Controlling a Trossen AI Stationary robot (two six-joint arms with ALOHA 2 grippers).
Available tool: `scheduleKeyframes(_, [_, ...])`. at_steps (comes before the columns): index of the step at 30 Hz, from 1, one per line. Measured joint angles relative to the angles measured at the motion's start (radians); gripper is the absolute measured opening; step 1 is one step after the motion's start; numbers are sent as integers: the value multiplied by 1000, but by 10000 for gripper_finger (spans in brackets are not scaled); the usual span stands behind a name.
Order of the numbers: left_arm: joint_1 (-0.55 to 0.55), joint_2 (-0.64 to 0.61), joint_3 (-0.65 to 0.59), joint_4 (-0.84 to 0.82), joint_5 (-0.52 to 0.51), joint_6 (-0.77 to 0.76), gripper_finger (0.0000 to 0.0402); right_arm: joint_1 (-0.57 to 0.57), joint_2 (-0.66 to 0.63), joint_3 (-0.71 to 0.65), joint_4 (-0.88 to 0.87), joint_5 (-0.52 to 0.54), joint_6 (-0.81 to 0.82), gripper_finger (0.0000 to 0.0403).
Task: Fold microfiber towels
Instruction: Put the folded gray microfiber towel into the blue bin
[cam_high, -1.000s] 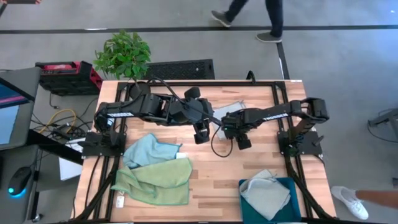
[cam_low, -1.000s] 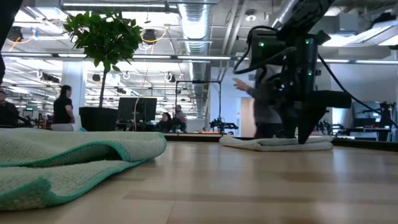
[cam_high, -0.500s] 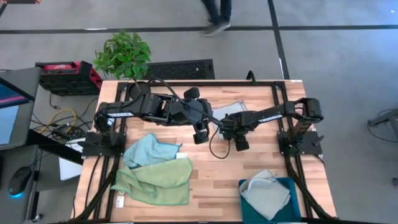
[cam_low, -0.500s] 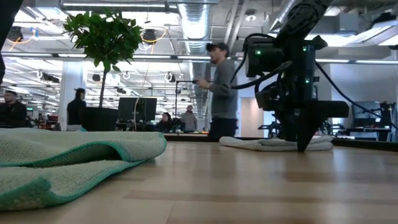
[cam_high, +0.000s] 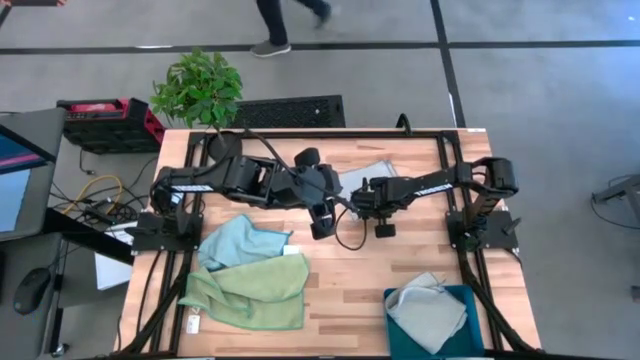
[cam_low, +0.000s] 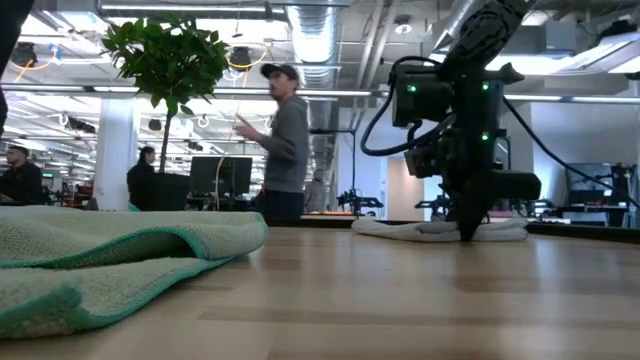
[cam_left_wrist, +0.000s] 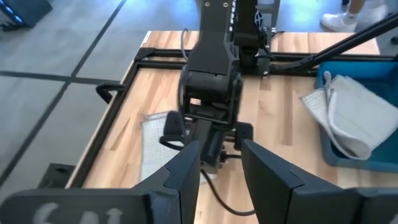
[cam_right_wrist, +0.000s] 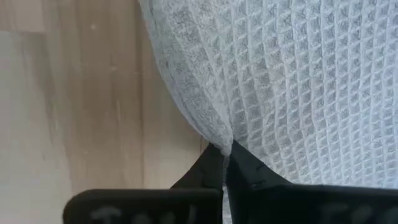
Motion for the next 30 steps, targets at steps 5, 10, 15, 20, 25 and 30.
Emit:
scheduleKeyframes(5, [-34,0,0,-6,0,-89,112,9,-24,39,-134,-42,42,8])
scheduleKeyframes(10, [-83,0,0,-71,-39,-224,112,46,-130,76,-217,-89,77,5])
scheduleKeyframes(15, [-148,0,-1,-145,-117,-357,112,110,-254,92,-310,-119,157,4])
scheduleKeyframes(20, [-212,0,-1,-205,-185,-463,112,204,-346,135,-458,-143,270,3])
scheduleKeyframes(25, [-265,0,-1,-221,-213,-500,112,310,-375,212,-558,-215,398,3])
scheduleKeyframes(30, [-306,0,-1,-221,-213,-504,112,434,-359,280,-574,-322,523,3])
